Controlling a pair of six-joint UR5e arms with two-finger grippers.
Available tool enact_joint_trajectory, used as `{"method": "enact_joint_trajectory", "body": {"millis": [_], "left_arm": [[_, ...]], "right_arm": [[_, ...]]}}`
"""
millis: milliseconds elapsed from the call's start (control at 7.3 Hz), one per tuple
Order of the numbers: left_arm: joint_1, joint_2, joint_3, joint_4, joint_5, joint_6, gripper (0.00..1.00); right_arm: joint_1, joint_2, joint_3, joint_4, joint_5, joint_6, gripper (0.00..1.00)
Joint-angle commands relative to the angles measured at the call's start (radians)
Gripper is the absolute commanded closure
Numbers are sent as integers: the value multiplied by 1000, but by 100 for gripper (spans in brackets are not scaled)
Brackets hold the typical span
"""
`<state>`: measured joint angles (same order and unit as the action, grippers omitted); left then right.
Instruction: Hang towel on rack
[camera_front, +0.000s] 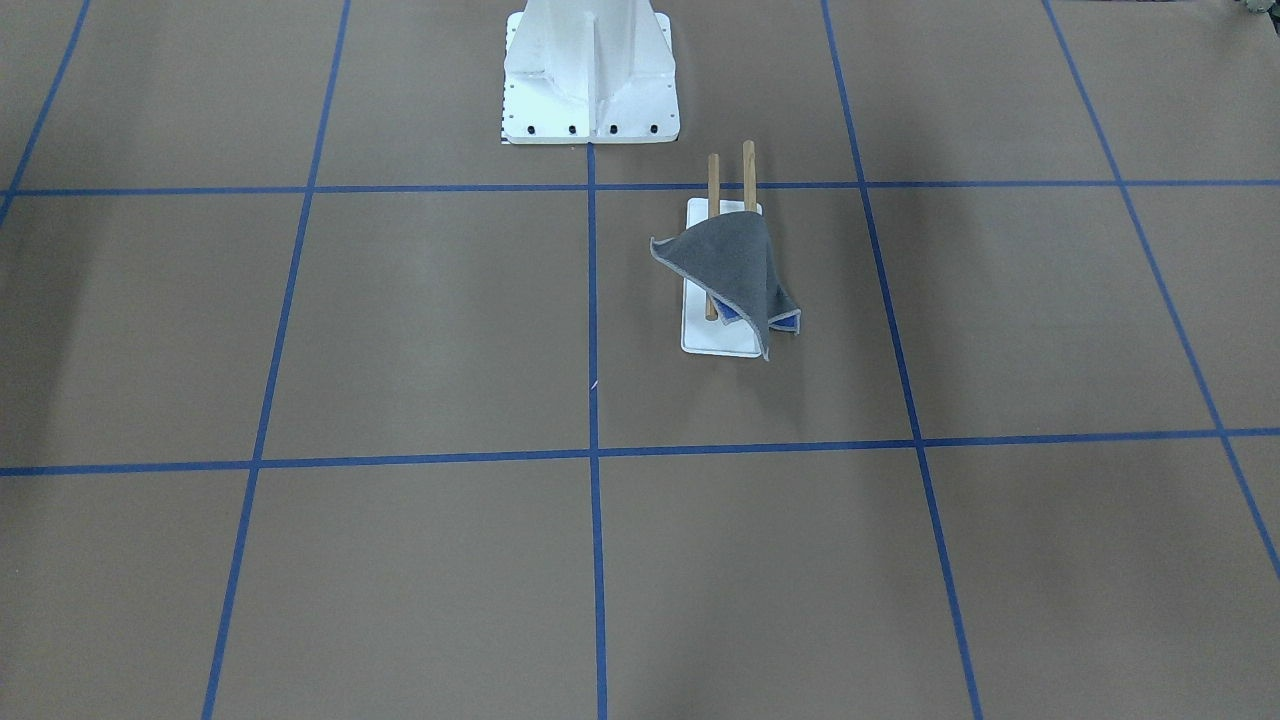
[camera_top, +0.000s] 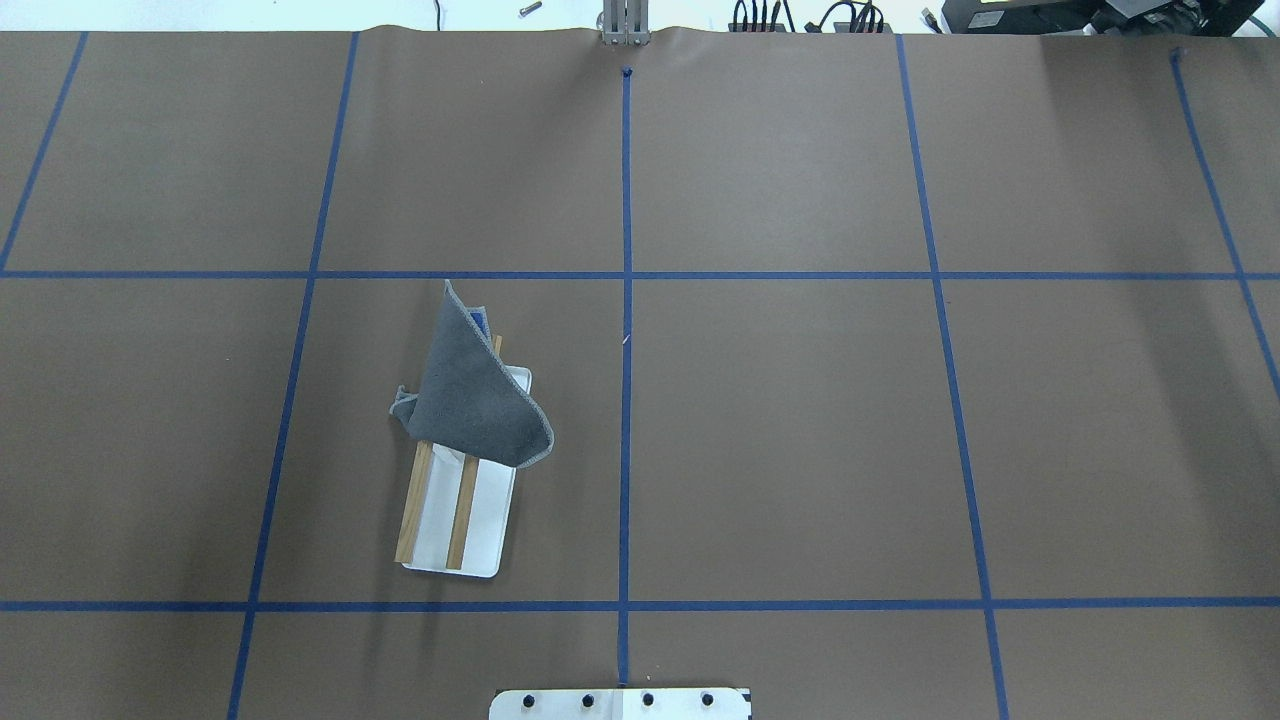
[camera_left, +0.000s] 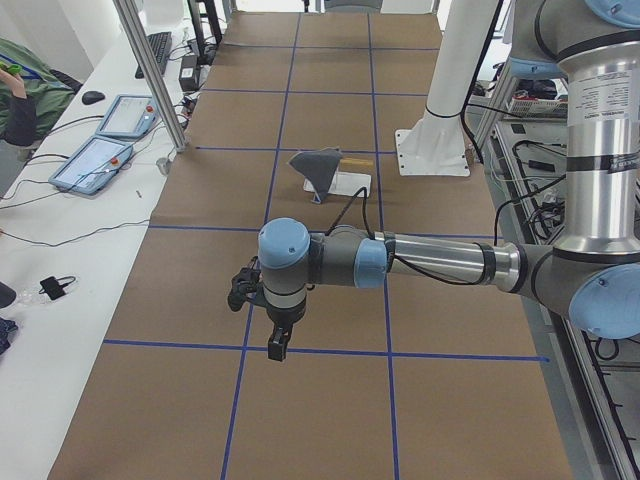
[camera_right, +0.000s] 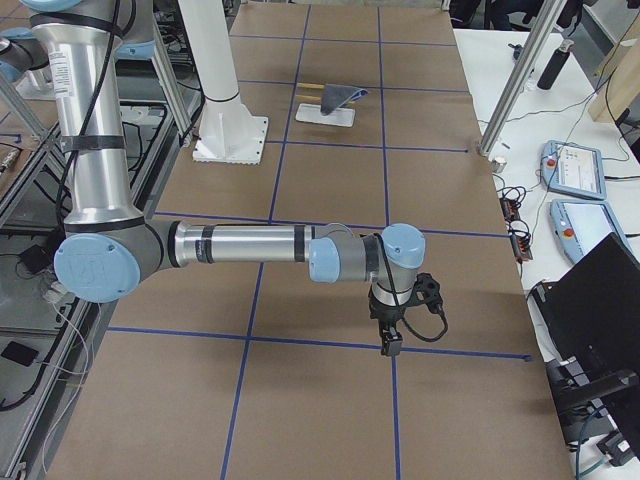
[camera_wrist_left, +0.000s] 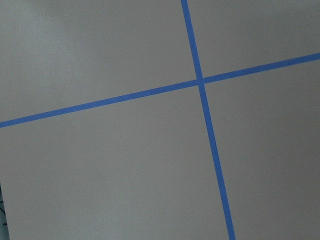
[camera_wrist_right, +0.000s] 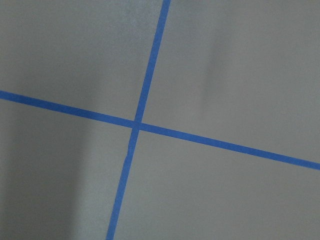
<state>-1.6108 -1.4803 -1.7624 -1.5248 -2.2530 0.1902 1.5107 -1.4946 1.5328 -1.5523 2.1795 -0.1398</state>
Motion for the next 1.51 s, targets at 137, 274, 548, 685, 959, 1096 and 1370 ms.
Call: {"method": "enact_joint_trajectory", "body": {"millis": [137,274,548,685,959,1096,1370], "left_arm": [[0,23,0,0,0,0,1],[0,23,-2,0,0,2,1],[-1,23,-2,0,0,2,1],[0,23,0,0,1,0,1],[-1,32,0,0,1,0,1],[-1,35,-2,0,0,0,1],[-1,35,-2,0,0,0,1]], "right_arm": [[-1,-9,-5,8,6,11,0],[-1,-12,-6,9,8,12,0],[-1,-16,-10,9,9,13,0],[-1,-16,-10,9,9,13,0],[-1,-16,-10,9,9,11,0],[-1,-16,-11,9,9,11,0],[-1,-16,-11,9,9,11,0]]}}
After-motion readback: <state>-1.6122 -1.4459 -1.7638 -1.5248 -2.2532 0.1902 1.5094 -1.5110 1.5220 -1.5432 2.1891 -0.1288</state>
